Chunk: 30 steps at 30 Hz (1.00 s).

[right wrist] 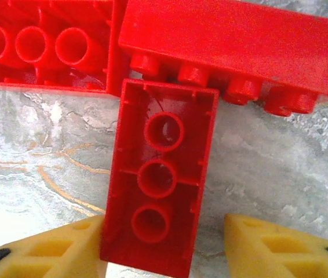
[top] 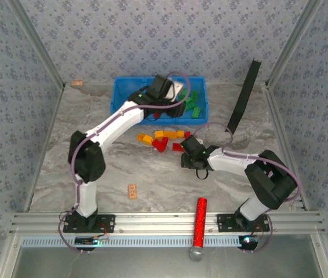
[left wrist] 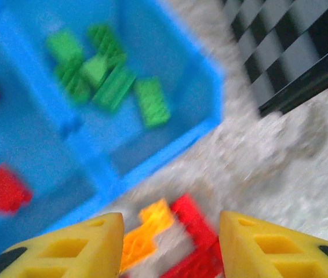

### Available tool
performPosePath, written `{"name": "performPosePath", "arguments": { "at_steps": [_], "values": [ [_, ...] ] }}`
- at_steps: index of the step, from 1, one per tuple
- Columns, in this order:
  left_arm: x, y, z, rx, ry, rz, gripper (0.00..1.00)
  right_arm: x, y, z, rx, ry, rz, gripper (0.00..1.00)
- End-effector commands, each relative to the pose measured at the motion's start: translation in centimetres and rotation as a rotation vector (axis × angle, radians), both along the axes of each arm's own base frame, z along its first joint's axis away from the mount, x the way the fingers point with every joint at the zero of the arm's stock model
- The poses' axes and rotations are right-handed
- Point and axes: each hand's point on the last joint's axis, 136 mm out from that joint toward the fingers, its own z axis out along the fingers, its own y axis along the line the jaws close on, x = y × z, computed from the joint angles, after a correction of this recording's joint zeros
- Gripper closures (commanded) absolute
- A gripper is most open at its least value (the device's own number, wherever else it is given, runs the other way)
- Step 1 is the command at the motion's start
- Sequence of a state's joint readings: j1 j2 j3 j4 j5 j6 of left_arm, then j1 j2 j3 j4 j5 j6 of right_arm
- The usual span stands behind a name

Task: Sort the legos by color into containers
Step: Pick up the lego from the center of the table, then place the lego in the container.

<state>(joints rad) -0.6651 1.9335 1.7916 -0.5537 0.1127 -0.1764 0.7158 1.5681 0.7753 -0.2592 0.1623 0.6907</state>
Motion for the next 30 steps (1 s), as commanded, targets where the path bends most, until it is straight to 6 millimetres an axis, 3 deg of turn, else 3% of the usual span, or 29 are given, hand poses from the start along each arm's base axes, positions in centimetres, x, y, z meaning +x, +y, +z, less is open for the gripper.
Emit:
{"name": "performPosePath", "arguments": {
  "at_steps": [1, 5, 10, 15, 20, 24, 30],
  "values": [
    [0.6, 6.9, -1.2, 0.011, 0.015, 0.162, 0.53, 1.8, 2.3, 1.0, 0.071, -0.048, 0.033, 0.53],
    [-2.2, 13.8, -4.7, 0.091, 0.08, 0.277, 0.52, 1.8, 2.2, 1.0, 0.068, -0.043, 0.04, 0.59],
    [-4.1, 17.7, -7.4, 0.146, 0.106, 0.357, 0.5, 0.7, 2.4, 1.9, 0.056, -0.007, 0.066, 0.63],
    [-3.6, 18.8, -9.3, 0.15, 0.138, 0.42, 0.49, 0.0, 3.5, 4.8, 0.029, 0.002, 0.119, 0.65],
    [-2.8, 19.2, -10.7, 0.12, 0.189, 0.498, 0.47, 1.7, 5.6, 9.0, 0.016, -0.068, 0.206, 0.65],
    [-2.3, 18.6, -11.5, 0.071, 0.226, 0.526, 0.44, 4.8, 7.8, 12.7, -0.002, -0.158, 0.272, 0.65],
    [-2.3, 17.6, -12.9, 0.007, 0.285, 0.548, 0.42, 10.4, 10.3, 14.7, -0.051, -0.244, 0.359, 0.66]
  ]
}}
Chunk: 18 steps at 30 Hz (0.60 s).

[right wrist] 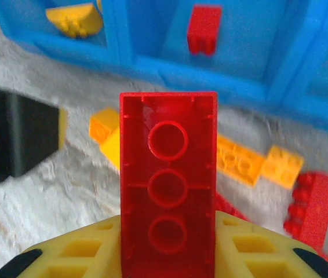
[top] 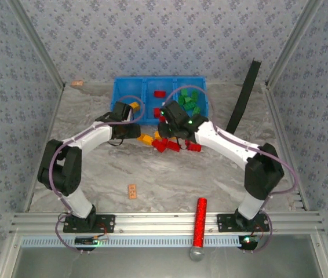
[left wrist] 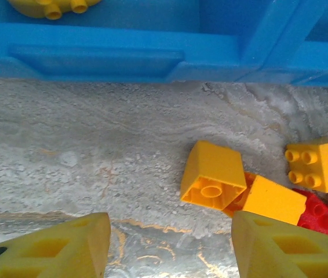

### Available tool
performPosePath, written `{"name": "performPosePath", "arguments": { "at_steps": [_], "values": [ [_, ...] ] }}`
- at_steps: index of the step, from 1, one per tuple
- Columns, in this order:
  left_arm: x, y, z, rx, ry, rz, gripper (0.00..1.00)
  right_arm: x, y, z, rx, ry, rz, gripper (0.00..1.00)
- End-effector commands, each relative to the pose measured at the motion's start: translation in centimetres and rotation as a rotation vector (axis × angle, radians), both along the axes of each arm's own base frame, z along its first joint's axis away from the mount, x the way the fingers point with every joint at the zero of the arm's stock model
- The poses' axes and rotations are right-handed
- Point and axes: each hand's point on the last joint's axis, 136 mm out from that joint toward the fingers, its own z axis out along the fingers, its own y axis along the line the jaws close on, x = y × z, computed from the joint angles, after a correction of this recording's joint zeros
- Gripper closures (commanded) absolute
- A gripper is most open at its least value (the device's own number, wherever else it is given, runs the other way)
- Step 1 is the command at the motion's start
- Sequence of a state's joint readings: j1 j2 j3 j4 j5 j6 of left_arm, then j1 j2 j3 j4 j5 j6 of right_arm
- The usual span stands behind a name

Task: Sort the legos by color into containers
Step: Place the lego in the container.

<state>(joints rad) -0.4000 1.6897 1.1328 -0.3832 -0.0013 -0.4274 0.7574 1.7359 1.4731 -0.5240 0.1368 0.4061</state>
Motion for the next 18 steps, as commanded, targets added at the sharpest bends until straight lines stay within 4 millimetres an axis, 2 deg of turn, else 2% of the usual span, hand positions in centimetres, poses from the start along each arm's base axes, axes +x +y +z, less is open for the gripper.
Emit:
{"name": "performPosePath", "arguments": {
  "at_steps": [1, 7, 10, 13, 18],
  "values": [
    [0.4, -1.0, -0.5, -0.073, 0.014, 0.032, 0.42, 2.6, -0.1, -0.8, -0.109, -0.023, 0.061, 0.66],
    [0.6, -1.4, -1.4, -0.095, 0.042, 0.044, 0.42, 7.7, 0.5, -1.1, -0.087, -0.043, 0.057, 0.66],
    [0.5, -1.6, -2.1, -0.092, 0.063, 0.044, 0.42, 9.2, 0.7, -1.2, -0.078, -0.058, 0.058, 0.66],
    [0.4, -1.5, -3.0, -0.082, 0.081, 0.041, 0.42, 10.5, 1.2, -2.1, -0.073, -0.048, 0.062, 0.66],
    [0.7, -2.1, -4.0, -0.092, 0.104, 0.034, 0.42, 11.2, 2.0, -4.4, -0.067, -0.001, 0.061, 0.6]
  ]
}}
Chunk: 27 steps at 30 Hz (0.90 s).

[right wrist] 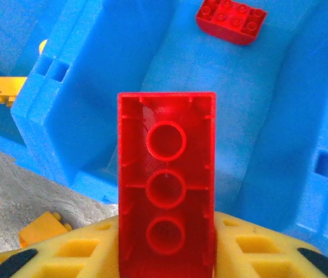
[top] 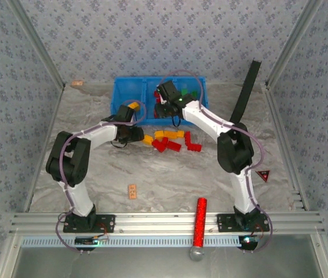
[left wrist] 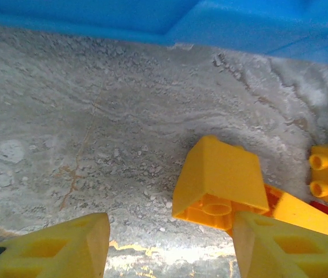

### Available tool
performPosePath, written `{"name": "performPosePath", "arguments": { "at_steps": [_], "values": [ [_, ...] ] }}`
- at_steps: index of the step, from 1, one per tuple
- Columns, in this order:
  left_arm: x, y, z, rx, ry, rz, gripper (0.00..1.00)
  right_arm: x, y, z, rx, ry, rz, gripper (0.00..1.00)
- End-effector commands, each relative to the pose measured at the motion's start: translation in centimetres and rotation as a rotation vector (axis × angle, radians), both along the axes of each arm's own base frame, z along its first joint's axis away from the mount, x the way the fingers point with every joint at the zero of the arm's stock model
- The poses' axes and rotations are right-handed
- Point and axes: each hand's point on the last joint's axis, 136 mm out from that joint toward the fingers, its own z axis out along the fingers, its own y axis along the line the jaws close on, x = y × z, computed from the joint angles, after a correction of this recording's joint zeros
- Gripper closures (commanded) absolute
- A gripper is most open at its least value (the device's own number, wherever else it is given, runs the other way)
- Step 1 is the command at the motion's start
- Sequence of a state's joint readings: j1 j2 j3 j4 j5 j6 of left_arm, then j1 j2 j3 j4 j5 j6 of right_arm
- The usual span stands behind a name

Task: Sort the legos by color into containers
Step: Place the lego in the container.

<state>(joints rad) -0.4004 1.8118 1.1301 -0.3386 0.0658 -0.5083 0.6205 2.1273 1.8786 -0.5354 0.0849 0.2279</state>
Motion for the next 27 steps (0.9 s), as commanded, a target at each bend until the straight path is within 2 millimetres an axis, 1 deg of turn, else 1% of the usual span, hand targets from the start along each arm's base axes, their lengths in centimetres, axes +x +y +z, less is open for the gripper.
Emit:
{"name": "performPosePath", "arguments": {
  "at_steps": [1, 3, 5, 7, 10, 17, 20, 24, 27],
  "values": [
    [0.9, -1.1, 0.3, -0.037, -0.008, -0.004, 0.42, 0.1, 0.9, -1.5, 0.002, 0.041, 0.027, 0.6],
    [1.0, -1.4, 0.2, -0.04, -0.005, -0.009, 0.42, 0.3, 1.0, -2.1, 0.005, 0.052, 0.029, 0.56],
    [1.2, -1.7, 0.1, -0.043, -0.006, -0.013, 0.42, 0.5, 1.0, -2.3, 0.009, 0.057, 0.029, 0.51],
    [1.3, -1.9, 0.1, -0.045, -0.005, -0.017, 0.42, 0.7, 1.0, -2.6, 0.015, 0.066, 0.031, 0.43],
    [1.5, -2.4, 0.0, -0.052, -0.004, -0.027, 0.42, 0.8, 0.9, -3.0, 0.017, 0.075, 0.032, 0.37],
    [1.9, -3.5, 0.3, -0.064, -0.024, -0.067, 0.42, 1.0, 0.4, -3.7, 0.013, 0.089, 0.028, 0.37],
    [1.9, -4.0, 0.8, -0.087, -0.045, -0.087, 0.42, 1.1, 0.1, -3.8, 0.015, 0.09, 0.021, 0.39],
    [2.2, -4.4, 2.0, -0.117, -0.086, -0.099, 0.41, 1.3, -0.1, -3.9, 0.022, 0.093, 0.017, 0.41],
    [2.5, -4.9, 2.3, -0.129, -0.096, -0.105, 0.41, 1.3, -0.1, -4.1, 0.025, 0.098, 0.017, 0.41]
  ]
}}
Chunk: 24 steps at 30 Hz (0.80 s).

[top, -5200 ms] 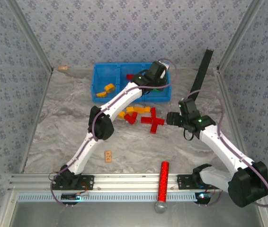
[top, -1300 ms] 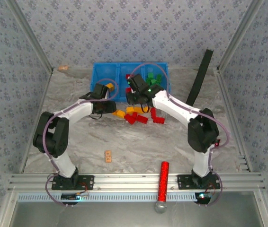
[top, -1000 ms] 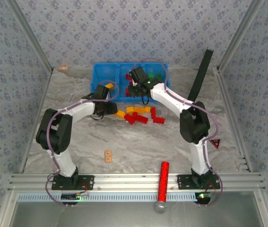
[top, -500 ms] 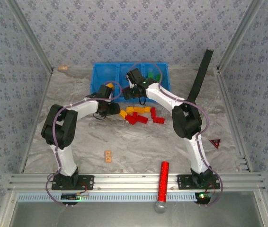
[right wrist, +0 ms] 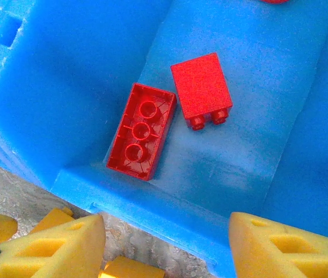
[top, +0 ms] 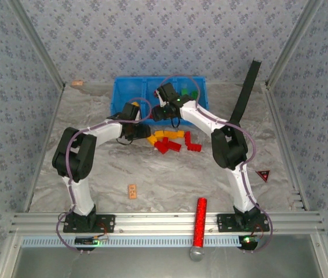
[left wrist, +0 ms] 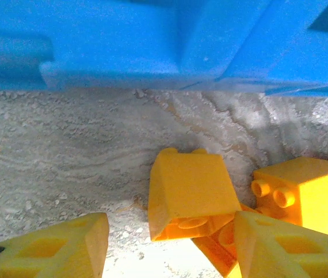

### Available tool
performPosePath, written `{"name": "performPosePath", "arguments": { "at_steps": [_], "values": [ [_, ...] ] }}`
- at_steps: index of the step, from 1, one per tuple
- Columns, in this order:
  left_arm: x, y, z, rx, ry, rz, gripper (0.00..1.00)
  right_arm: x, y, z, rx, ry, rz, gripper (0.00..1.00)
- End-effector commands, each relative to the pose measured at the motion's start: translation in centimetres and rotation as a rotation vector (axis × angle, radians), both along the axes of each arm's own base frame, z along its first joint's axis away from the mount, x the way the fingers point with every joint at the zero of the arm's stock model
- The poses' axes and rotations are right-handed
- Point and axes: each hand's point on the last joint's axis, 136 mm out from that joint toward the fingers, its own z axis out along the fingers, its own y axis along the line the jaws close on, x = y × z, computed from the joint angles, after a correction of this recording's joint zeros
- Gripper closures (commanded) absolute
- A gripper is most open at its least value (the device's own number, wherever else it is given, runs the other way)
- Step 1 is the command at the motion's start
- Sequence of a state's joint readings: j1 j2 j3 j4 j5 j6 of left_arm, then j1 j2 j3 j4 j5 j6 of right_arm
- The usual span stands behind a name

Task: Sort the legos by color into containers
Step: Place the lego in the container, then pick up the lego from the center of the table.

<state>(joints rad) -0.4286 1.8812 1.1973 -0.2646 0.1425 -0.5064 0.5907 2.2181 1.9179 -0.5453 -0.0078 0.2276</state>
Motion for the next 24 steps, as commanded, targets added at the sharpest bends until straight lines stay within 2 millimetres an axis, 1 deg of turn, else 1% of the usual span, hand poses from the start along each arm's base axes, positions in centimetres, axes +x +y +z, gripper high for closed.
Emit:
{"name": "performPosePath", "arguments": {
  "at_steps": [1, 9, 11, 17, 24],
  "values": [
    [0.7, -1.5, 1.9, -0.043, -0.057, -0.041, 0.41, 0.6, -0.5, -0.5, -0.001, 0.008, -0.011, 0.41],
    [1.5, -3.0, 0.7, -0.027, -0.041, -0.06, 0.4, 0.5, -1.3, -0.3, -0.008, 0.008, -0.016, 0.4],
    [1.8, -3.1, 0.5, -0.007, -0.036, -0.054, 0.4, 0.5, -1.5, -0.3, -0.009, 0.01, -0.017, 0.4],
    [2.0, -2.1, -0.9, 0.08, -0.005, -0.024, 0.41, 0.2, -2.0, -0.3, -0.014, 0.013, -0.019, 0.41],
    [1.3, -0.4, -2.4, 0.188, 0.032, -0.007, 0.48, 0.1, -2.3, -0.8, -0.013, 0.023, -0.021, 0.43]
  ]
}}
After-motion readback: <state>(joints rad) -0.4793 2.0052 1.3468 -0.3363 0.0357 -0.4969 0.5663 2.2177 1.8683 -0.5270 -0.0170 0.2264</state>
